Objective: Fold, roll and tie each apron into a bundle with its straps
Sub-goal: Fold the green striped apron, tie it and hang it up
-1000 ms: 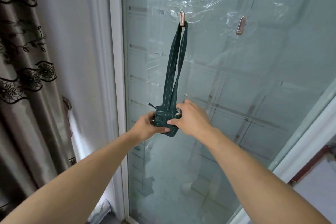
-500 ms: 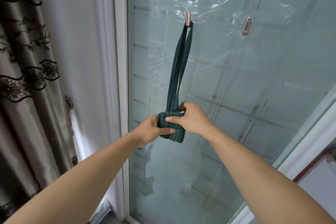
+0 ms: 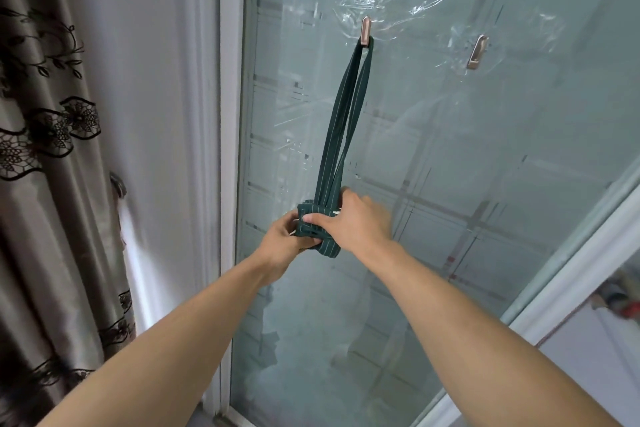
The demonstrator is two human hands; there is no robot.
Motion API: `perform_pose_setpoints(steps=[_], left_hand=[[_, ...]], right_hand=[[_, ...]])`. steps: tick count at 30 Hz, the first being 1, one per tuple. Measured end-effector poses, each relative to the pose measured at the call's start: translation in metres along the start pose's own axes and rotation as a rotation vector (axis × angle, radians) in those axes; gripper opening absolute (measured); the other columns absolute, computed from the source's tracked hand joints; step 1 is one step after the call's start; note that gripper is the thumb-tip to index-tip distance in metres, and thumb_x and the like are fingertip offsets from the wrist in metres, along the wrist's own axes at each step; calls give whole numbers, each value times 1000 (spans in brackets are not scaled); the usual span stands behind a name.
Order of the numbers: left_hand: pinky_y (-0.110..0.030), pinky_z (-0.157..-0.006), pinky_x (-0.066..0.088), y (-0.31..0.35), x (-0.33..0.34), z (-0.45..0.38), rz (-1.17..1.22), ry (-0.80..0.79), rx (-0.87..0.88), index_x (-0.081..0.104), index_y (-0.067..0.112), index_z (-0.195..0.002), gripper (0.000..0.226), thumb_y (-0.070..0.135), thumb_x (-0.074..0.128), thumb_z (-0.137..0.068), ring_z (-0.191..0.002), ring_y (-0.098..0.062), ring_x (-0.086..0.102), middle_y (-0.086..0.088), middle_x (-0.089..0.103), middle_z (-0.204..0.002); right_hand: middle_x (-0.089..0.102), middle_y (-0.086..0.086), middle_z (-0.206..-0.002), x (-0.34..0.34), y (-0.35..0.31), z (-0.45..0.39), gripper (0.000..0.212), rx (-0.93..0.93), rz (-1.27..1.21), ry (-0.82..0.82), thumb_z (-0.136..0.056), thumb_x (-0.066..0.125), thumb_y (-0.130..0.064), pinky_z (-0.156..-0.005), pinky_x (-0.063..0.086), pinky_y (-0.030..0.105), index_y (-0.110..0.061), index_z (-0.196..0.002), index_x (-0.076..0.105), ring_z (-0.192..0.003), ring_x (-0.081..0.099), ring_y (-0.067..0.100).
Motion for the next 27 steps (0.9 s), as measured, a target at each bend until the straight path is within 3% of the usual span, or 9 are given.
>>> perform_pose_setpoints(steps=[4, 8, 12, 15, 19, 21, 24, 27], left_hand=[[-24, -83, 60, -1, -4, 0, -118, 81, 37, 73, 4, -114, 35, -10, 77, -82, -94, -21, 75, -9, 77, -105], [-28, -84, 58, 4, -6, -7, -314, 154, 25, 75, 13, -106, 34, 3, 88, -75, -82, -14, 73, -2, 76, -99], [-27, -82, 62, 11, -15, -9, -270, 85, -45, 68, 1, -117, 38, -7, 79, -81, -97, -28, 74, -10, 75, -108], [-26, -76, 63, 11, -27, -2, -221, 88, -118, 63, -5, -123, 32, -14, 62, -92, -94, -29, 71, -18, 71, -110], [-39, -97, 56, 4, -33, 6, -374, 115, -143, 64, 7, -123, 33, -4, 68, -92, -107, -27, 68, -12, 71, -112], [-41, -100, 55, 1, -37, 10, -354, 128, -169, 63, 6, -126, 36, -5, 68, -92, -110, -26, 68, -9, 72, -116], [-33, -90, 57, 2, -46, 19, -349, 140, -215, 63, 4, -126, 32, -7, 63, -95, -101, -21, 70, -6, 72, -116], [-25, -74, 56, 2, -59, 28, -395, 186, -238, 65, 5, -125, 28, 0, 63, -97, -94, -18, 70, -4, 72, -108]], right_hand=[[72, -3, -96, -6, 4, 1, 34, -35, 83, -26, -93, 60, -58, -66, 44, 32, -28, -108, 67, -96, 69, 27], [73, -5, -82, -10, 8, 0, 41, 5, 108, 67, -84, 67, -67, -64, 40, 29, -27, -90, 74, -87, 70, 25], [67, -7, -71, -9, 7, 1, 46, 21, 64, 66, -79, 70, -70, -59, 38, 28, -24, -82, 72, -79, 69, 22], [64, -9, -69, -11, 9, 5, 45, 31, 39, 57, -79, 71, -69, -58, 37, 28, -25, -86, 73, -81, 69, 21], [61, -11, -70, -13, 11, 12, 46, 34, -55, 16, -81, 67, -74, -64, 42, 28, -30, -96, 71, -86, 68, 19], [61, -12, -69, -16, 12, 17, 52, 33, -89, 22, -79, 62, -79, -64, 43, 28, -33, -101, 70, -86, 68, 18], [60, -13, -65, -26, 17, 25, 58, 44, -133, 28, -80, 50, -87, -61, 38, 27, -36, -101, 70, -76, 59, 16], [61, -12, -64, -45, 24, 29, 49, 54, -204, 69, -86, 52, -79, -59, 37, 27, -34, -93, 72, -73, 60, 16]])
Point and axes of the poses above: each hand's wrist, its own z-axis away from the middle knuckle, its own x-axis out of the palm, y = z × x, the point moved 2 cm from there along -z, towards the middle knuckle
